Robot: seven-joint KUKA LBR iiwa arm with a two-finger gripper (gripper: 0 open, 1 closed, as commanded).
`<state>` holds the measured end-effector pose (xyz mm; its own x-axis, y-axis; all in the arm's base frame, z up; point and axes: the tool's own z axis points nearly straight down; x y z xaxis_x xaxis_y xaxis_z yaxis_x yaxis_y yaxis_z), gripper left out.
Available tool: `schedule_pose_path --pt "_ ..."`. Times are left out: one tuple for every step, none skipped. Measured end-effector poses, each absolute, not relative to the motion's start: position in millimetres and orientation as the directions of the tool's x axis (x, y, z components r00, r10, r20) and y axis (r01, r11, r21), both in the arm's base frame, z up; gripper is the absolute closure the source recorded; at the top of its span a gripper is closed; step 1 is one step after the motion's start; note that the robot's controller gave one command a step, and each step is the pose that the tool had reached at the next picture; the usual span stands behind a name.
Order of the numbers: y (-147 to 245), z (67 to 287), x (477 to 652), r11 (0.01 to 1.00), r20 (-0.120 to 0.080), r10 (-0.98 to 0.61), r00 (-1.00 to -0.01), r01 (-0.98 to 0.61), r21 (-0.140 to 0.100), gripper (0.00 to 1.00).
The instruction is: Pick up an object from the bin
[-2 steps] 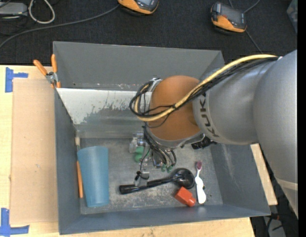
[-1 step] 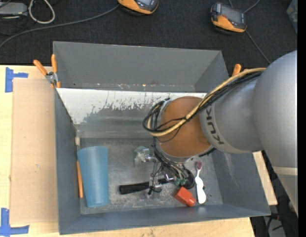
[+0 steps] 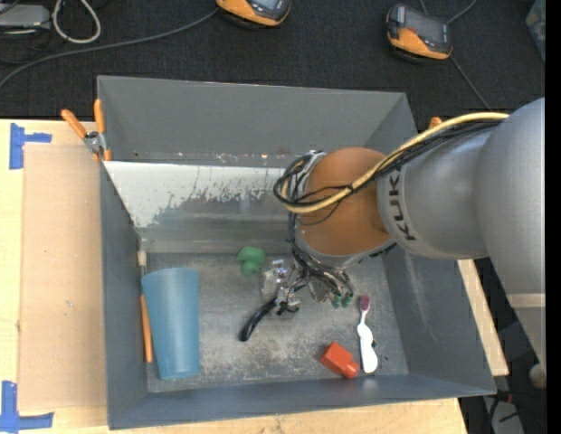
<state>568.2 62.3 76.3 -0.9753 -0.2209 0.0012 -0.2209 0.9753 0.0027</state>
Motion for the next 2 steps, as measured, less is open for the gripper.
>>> schedule_pose_path --pt "62 76 568.2 0.975 0.001 -0.22 -0.975 -0.22 0.003 1.0" --pt "54 138 587.2 0.96 -0.006 -0.278 -0.96 -0.278 0.002 1.0"
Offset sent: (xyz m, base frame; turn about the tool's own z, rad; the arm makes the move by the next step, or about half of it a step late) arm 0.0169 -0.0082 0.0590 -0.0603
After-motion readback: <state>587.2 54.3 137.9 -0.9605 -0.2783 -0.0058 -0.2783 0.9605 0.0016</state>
